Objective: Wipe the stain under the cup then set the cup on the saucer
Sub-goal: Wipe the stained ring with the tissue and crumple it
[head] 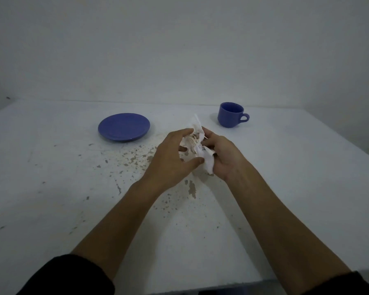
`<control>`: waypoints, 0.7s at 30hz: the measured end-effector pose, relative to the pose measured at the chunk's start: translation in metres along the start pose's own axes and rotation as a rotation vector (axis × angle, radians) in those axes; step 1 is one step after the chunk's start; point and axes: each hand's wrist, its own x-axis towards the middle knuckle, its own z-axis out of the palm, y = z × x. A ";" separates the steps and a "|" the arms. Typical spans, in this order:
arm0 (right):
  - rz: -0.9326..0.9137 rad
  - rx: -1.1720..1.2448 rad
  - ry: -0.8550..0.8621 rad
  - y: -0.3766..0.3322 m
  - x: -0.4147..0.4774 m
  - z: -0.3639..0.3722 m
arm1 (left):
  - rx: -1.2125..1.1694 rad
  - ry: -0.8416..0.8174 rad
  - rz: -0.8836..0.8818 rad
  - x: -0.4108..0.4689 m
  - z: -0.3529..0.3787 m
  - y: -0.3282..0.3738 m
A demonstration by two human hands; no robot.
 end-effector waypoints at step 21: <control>-0.535 -0.721 0.201 0.026 -0.114 -0.046 | -0.249 0.040 -0.343 -0.077 0.008 0.055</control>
